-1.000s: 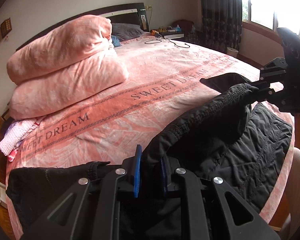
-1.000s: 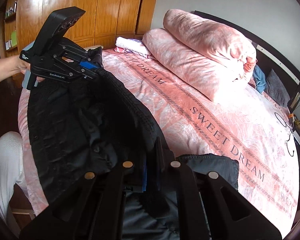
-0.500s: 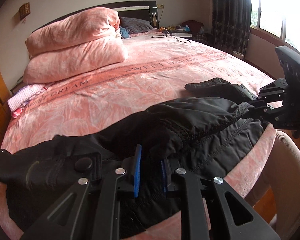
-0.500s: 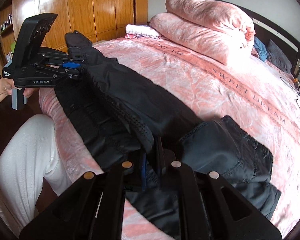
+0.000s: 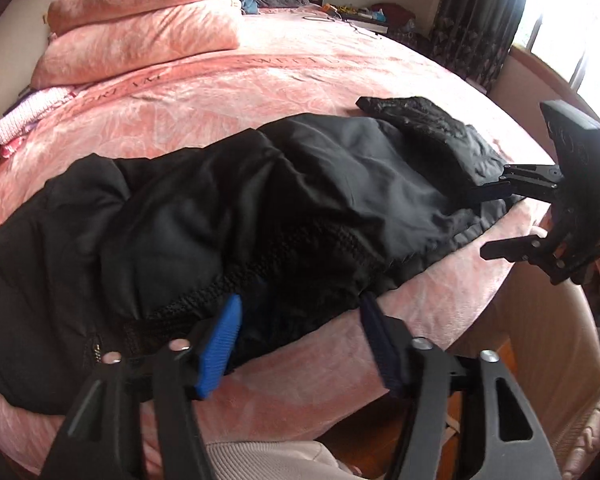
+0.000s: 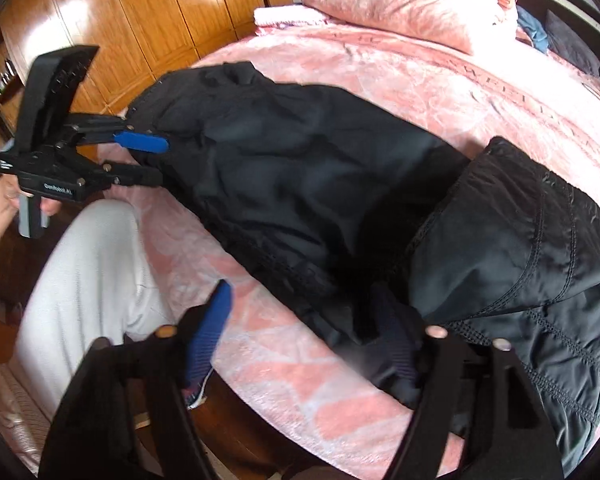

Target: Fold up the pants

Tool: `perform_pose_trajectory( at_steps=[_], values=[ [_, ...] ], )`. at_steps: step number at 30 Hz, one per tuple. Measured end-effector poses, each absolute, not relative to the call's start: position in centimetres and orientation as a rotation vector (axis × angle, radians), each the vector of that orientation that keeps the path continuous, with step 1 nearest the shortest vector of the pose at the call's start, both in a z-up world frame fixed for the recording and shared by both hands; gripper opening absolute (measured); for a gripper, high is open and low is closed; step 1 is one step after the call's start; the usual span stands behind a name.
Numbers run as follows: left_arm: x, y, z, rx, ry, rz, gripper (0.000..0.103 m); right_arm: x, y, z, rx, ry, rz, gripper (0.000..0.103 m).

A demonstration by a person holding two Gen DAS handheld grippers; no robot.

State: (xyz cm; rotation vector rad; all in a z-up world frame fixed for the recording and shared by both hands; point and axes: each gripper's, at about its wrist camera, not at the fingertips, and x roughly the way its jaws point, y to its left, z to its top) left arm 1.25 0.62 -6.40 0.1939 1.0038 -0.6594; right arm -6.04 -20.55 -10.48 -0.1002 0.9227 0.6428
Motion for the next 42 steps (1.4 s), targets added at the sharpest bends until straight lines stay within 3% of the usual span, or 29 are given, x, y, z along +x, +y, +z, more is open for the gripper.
perform_pose_trajectory(
  at_steps=[8, 13, 19, 20, 22, 24, 26, 27, 35, 37, 41, 42],
  values=[
    [3.7, 3.4, -3.4, -0.104, 0.939, -0.584, 0.083, -2.1, -24.0, -5.3, 0.046, 0.897, 0.356, 0.08],
    [5.7, -0.8, -4.7, -0.129, 0.957, -0.539, 0.083, 4.8, -24.1, -8.2, 0.075, 1.089, 0.013, 0.082],
    [5.5, -6.7, -7.8, 0.048, 0.982, -0.497, 0.083, 7.3, -22.9, -13.1, -0.058, 1.162, -0.244, 0.087],
    [5.6, -7.2, -8.6, 0.067, 0.992, -0.482, 0.083, 7.4, -23.0, -13.4, -0.076, 1.151, -0.268, 0.079],
    [5.9, -7.0, -9.7, 0.071, 1.007, -0.466, 0.083, 7.0, -23.7, -13.4, -0.068, 1.129, -0.28, 0.055],
    [6.3, -6.7, -10.7, 0.062, 1.031, -0.449, 0.083, 6.3, -24.6, -13.1, -0.039, 1.116, -0.294, 0.023],
    [6.4, -6.3, -11.2, 0.047, 1.036, -0.447, 0.083, 6.1, -25.2, -12.2, -0.028, 1.097, -0.294, 0.01],
    [6.5, -6.3, -11.2, 0.042, 1.037, -0.446, 0.083, 5.5, -26.1, -11.7, 0.022, 1.083, -0.267, 0.008],
    [6.2, -7.1, -11.4, 0.068, 1.037, -0.419, 0.085, -0.9, -32.6, -7.9, 0.402, 0.944, -0.11, 0.008],
    [6.2, -7.4, -11.4, 0.078, 1.038, -0.41, 0.086, -3.3, -34.5, -8.5, 0.486, 0.953, -0.097, 0.015],
    [5.8, -7.9, -11.5, 0.117, 1.039, -0.393, 0.087, -6.9, -37.6, -10.5, 0.557, 0.981, -0.156, 0.045],
    [5.7, -8.1, -11.4, 0.126, 1.04, -0.389, 0.087, -7.7, -38.2, -10.8, 0.564, 0.981, -0.163, 0.048]
  ],
)
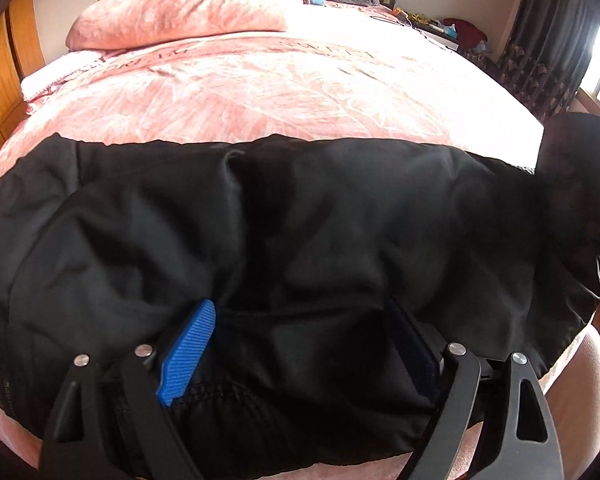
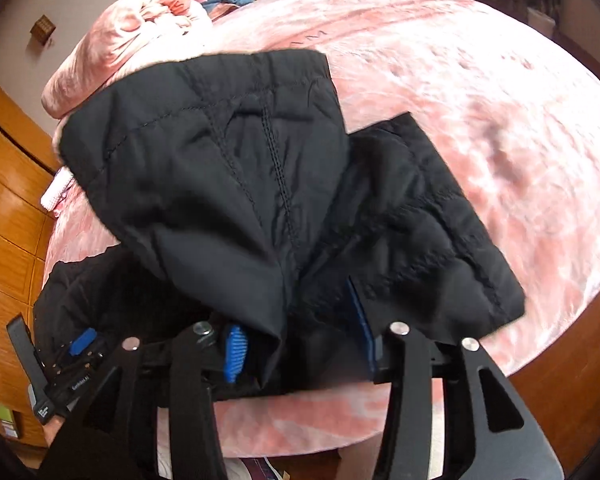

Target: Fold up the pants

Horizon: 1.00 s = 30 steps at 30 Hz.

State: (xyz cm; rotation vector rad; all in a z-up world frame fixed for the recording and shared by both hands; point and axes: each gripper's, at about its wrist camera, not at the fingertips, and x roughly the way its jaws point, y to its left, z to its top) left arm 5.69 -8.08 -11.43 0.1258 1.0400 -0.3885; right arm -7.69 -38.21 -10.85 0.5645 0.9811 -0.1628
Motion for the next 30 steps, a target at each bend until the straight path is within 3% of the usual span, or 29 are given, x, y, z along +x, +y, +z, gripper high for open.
perform_pose_trajectory(
  at_steps=[5, 9, 10, 11, 15, 20, 22, 25, 27, 30],
  values=[
    [5.6, -8.3, -10.9, 0.109, 1.058, -0.365, 0.087, -11.0, -41.5, -11.3, 0.592, 0.936, -0.206, 0.058],
    [4.5, -8.4, -9.9, 0.065, 1.056, -0.382, 0.087, -12.2, -45.3, -12.8, 0.751, 0.911, -0.209, 0.057],
    [4.1, -8.5, -9.7, 0.059, 1.051, -0.393, 0.087, -12.2, -46.1, -13.1, 0.778, 0.905, -0.209, 0.055],
    [3.8, -8.6, -9.5, 0.056, 1.048, -0.4, 0.087, -12.3, -46.6, -13.3, 0.783, 0.905, -0.209, 0.044],
    [2.7, -9.5, -9.3, 0.042, 1.05, -0.426, 0.089, -11.3, -46.9, -13.3, 0.72, 0.924, -0.18, 0.023],
    [3.1, -10.5, -10.3, 0.073, 1.039, -0.378, 0.091, -9.4, -45.7, -10.4, 0.633, 0.817, -0.054, 0.014],
    [3.7, -10.2, -10.7, 0.036, 1.041, -0.351, 0.091, -8.7, -45.7, -9.5, 0.606, 0.807, -0.033, 0.014],
    [4.3, -9.9, -10.6, -0.017, 1.05, -0.342, 0.091, -8.0, -46.6, -11.8, 0.602, 0.951, -0.102, 0.015],
    [4.4, -9.8, -10.5, -0.029, 1.054, -0.344, 0.091, -8.7, -47.0, -13.8, 0.594, 1.032, -0.136, 0.026],
    [4.6, -9.2, -10.1, -0.042, 1.066, -0.36, 0.091, -10.3, -47.4, -14.3, 0.633, 1.001, -0.12, 0.037]
  ],
)
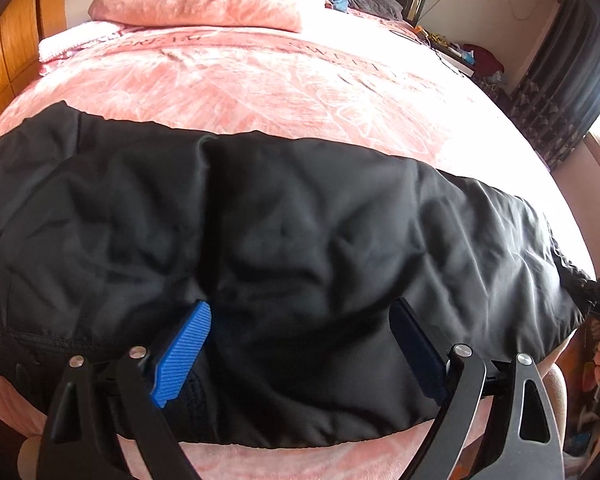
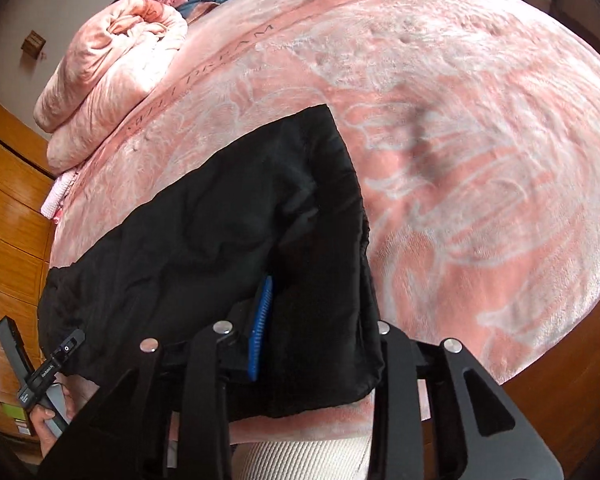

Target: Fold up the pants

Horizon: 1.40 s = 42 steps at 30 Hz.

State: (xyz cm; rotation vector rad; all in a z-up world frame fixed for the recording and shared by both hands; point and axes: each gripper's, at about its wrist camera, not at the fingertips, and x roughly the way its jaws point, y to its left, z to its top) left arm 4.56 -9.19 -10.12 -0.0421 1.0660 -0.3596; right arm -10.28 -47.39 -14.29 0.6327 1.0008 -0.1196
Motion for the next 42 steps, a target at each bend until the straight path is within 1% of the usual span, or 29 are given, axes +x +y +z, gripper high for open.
perform_pose_trajectory(
  at_steps=[1, 2, 3, 6, 10, 15, 17, 19, 23, 24, 27, 30, 31, 34, 36, 37, 38, 40, 42],
  values=[
    [4.8, -8.7, -9.8, -0.043, 1.063, -0.356, 0.091, -10.6, -47.4, -14.0, 0.632, 0.993, -0.12, 0.045],
    [4.9, -8.1, -9.3, -0.046, 1.057, -0.35, 0.091, -10.9, -47.5, -13.6, 0.625, 0.983, -0.126, 0.056],
    [5.0, -7.4, -8.8, -0.049, 1.052, -0.347, 0.091, -11.3, -47.5, -13.1, 0.616, 0.969, -0.132, 0.062],
    [5.1, -4.0, -6.7, -0.054, 1.027, -0.299, 0.091, -12.3, -47.9, -12.3, 0.595, 0.951, -0.168, 0.062],
    [5.0, 3.4, -5.2, -0.074, 1.016, -0.134, 0.091, -13.3, -48.6, -11.6, 0.56, 0.923, -0.293, 0.062],
    [3.8, 12.8, -6.8, -0.157, 1.062, 0.075, 0.091, -13.2, -46.9, -9.5, 0.473, 0.833, -0.339, 0.063],
    [3.5, 16.2, -7.6, -0.219, 1.08, 0.13, 0.088, -12.5, -45.2, -8.6, 0.434, 0.816, -0.304, 0.063],
    [3.5, 18.9, -8.2, -0.283, 1.082, 0.158, 0.076, -11.4, -43.1, -7.9, 0.392, 0.812, -0.246, 0.063],
    [4.3, 23.5, -9.9, -0.446, 1.081, 0.197, 0.07, -8.7, -38.4, -7.7, 0.345, 0.83, -0.101, 0.063],
    [4.5, 24.5, -10.3, -0.49, 1.082, 0.194, 0.067, -8.0, -37.2, -8.0, 0.333, 0.842, -0.067, 0.062],
    [5.1, 26.8, -11.8, -0.647, 1.077, 0.144, 0.065, -6.3, -33.8, -8.8, 0.307, 0.885, 0.003, 0.062],
    [5.4, 28.0, -12.4, -0.742, 1.049, 0.103, 0.06, -5.0, -30.8, -9.9, 0.276, 0.93, 0.057, 0.062],
    [5.5, 28.2, -12.5, -0.76, 1.036, 0.089, 0.058, -4.7, -30.0, -10.2, 0.265, 0.941, 0.067, 0.062],
    [4.7, 28.7, -12.3, -0.8, 1.006, 0.087, 0.047, -3.9, -28.3, -11.1, 0.237, 0.974, 0.08, 0.062],
    [4.3, 29.0, -12.2, -0.806, 0.975, 0.072, 0.043, -3.4, -27.9, -11.5, 0.229, 0.993, 0.086, 0.062],
    [4.4, 29.1, -12.1, -0.805, 0.96, 0.066, 0.038, -3.2, -27.7, -11.8, 0.227, 1.0, 0.088, 0.062],
    [4.3, 29.2, -12.0, -0.803, 0.945, 0.065, 0.035, -3.1, -27.6, -11.9, 0.224, 1.005, 0.086, 0.062],
    [4.5, 29.2, -11.7, -0.791, 0.939, 0.075, 0.032, -2.8, -27.3, -12.3, 0.222, 1.02, 0.083, 0.063],
    [4.2, 29.1, -11.4, -0.765, 0.972, 0.118, 0.031, -2.7, -27.2, -12.4, 0.22, 1.025, 0.083, 0.064]
  ],
)
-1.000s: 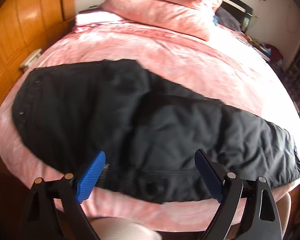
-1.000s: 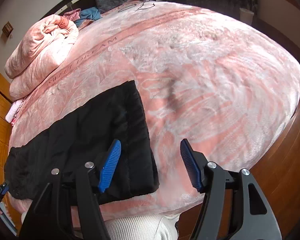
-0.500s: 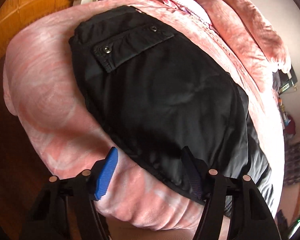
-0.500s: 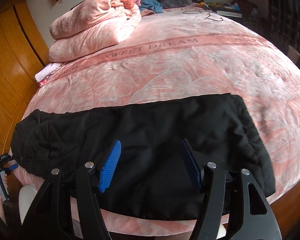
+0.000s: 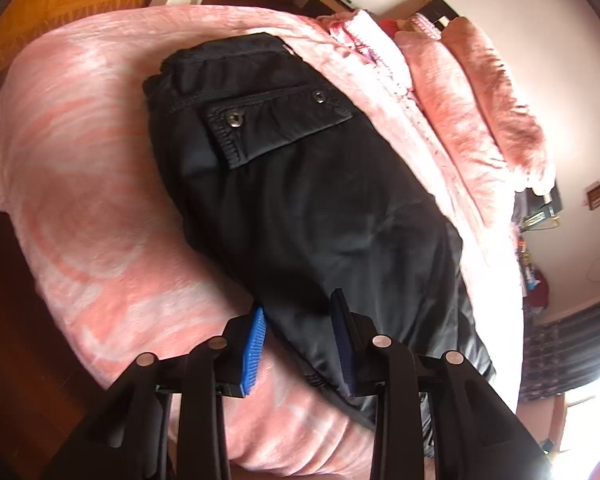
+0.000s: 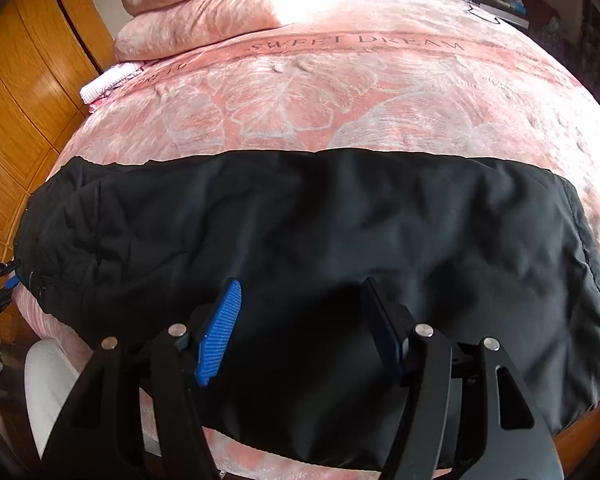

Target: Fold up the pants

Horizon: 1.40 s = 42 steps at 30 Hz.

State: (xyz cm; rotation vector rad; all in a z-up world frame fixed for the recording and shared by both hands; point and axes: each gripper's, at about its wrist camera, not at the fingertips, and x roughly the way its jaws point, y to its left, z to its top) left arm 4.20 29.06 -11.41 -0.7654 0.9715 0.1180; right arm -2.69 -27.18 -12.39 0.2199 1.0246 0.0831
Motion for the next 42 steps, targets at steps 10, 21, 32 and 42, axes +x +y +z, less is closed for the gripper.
perform_pose_trajectory(
  at_steps=[10, 21, 32, 42],
  values=[
    [4.6, 29.4, -10.6, -0.797, 1.012, 0.148, 0.032, -2.4, -26.8, -12.9, 0.203, 1.033, 0.088, 0.069],
    [4.4, 29.4, -11.8, -0.885, 1.04, 0.266, 0.049, -2.3, -26.9, -13.0, 0.209, 1.027, 0.095, 0.067],
    [5.1, 29.3, -11.8, -0.916, 0.952, 0.208, 0.047, -2.0, -26.8, -13.3, 0.187, 1.033, 0.095, 0.07],
    [6.0, 29.3, -11.4, -0.823, 0.97, 0.241, 0.017, -1.6, -26.3, -13.4, 0.168, 1.029, 0.092, 0.07]
  ],
)
